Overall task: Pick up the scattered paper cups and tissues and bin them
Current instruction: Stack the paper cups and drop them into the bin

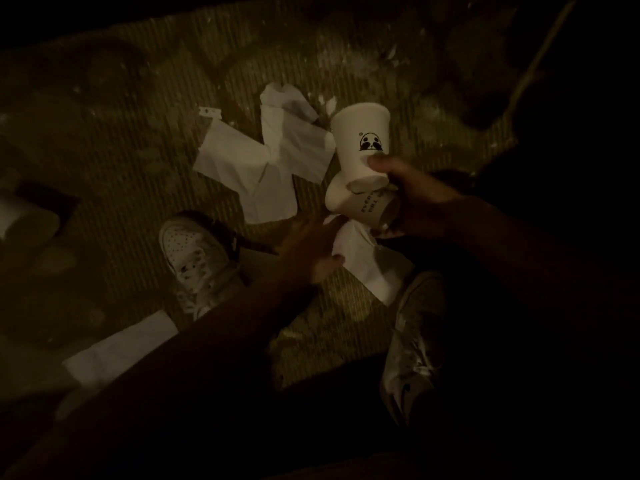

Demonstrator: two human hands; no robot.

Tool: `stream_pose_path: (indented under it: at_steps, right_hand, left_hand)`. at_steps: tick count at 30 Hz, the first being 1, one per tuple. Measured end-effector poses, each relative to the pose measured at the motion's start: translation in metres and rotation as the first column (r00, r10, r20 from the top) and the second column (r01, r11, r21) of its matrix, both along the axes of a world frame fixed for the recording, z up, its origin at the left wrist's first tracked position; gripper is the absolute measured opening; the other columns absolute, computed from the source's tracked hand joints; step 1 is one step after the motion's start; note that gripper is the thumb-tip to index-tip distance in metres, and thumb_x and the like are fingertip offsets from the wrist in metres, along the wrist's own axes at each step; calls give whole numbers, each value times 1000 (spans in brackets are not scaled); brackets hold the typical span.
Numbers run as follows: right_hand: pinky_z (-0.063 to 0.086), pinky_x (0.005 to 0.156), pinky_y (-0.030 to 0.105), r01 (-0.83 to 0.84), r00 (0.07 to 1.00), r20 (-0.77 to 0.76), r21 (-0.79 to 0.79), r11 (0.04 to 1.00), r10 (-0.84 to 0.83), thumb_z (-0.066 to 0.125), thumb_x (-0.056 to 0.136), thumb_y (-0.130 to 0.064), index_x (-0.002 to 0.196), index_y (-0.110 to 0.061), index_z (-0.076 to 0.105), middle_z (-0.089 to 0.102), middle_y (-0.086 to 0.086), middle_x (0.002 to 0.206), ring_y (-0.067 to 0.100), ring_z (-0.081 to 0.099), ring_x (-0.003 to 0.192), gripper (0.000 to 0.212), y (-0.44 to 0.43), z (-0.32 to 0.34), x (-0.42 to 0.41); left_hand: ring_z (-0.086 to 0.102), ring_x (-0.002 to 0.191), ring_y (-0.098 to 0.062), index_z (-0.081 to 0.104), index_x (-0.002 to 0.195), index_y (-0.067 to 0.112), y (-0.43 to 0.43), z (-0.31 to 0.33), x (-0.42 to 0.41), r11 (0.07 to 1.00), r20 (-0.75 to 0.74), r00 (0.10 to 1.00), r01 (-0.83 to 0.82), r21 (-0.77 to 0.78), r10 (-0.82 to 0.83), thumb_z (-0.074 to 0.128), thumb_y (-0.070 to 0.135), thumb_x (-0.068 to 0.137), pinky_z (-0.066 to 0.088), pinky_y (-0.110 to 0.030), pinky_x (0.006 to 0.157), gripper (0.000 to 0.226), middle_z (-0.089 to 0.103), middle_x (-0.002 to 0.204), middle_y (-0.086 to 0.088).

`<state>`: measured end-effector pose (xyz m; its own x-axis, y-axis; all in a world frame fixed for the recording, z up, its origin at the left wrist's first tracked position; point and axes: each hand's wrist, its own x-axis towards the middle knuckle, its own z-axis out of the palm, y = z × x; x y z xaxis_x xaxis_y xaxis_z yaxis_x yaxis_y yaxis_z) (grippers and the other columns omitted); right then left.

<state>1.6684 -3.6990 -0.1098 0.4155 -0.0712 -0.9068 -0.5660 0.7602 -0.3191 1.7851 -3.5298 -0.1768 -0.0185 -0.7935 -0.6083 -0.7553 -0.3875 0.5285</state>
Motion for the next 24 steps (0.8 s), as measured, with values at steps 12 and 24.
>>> stream_pose_path:
  at_steps: [12,24]
  right_hand:
    - [50,74,39,-284,956,88,30,958,281,77,53,-69,102,-36,72,75,2,109,15,73,93,59,14,-7,23]
    - [53,86,46,-24,997,-67,-30,999,22,67,64,-55,117,-27,56,70,2,115,19,69,102,61,0,3,6]
  left_hand:
    - [72,95,-35,72,122,17,31,-21,12,821,363,922,311,-479,-137,51,15,95,59,-40,73,34,73,111,-14]
    - [65,97,-43,71,82,1,21,-14,26,887,165,979,181,-425,-121,58,18,87,54,-50,71,23,69,106,-21]
